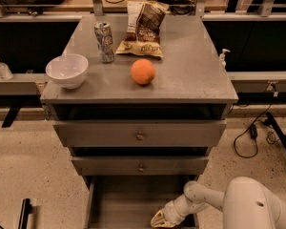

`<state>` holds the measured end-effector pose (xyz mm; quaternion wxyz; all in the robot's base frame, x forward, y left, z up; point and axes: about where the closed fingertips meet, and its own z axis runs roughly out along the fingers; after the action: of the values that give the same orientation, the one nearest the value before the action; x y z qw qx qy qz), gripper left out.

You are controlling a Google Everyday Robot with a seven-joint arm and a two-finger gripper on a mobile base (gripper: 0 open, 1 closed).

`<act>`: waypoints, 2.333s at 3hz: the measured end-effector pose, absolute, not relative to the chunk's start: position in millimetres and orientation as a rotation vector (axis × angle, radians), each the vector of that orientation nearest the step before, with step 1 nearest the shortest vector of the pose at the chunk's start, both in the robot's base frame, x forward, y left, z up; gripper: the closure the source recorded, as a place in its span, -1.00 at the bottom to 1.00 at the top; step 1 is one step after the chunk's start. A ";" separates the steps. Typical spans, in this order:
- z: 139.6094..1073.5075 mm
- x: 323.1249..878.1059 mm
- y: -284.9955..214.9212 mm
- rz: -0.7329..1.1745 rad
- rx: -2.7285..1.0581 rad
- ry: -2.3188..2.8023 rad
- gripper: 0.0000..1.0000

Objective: Open bottom drawer

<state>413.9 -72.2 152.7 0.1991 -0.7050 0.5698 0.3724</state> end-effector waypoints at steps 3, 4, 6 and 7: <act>152.7 414.5 -72.4 1.041 -1.972 1.594 1.00; 152.7 414.8 -72.4 1.041 -1.972 1.594 0.65; 152.7 415.0 -72.5 1.041 -1.972 1.593 0.30; 158.1 425.9 -74.3 0.959 -1.917 1.562 0.76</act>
Offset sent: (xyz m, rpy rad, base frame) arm 0.0445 -0.0205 0.0782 0.1287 -0.3221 0.0062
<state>425.9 -74.3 158.1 0.2423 -0.7012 0.5714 0.3509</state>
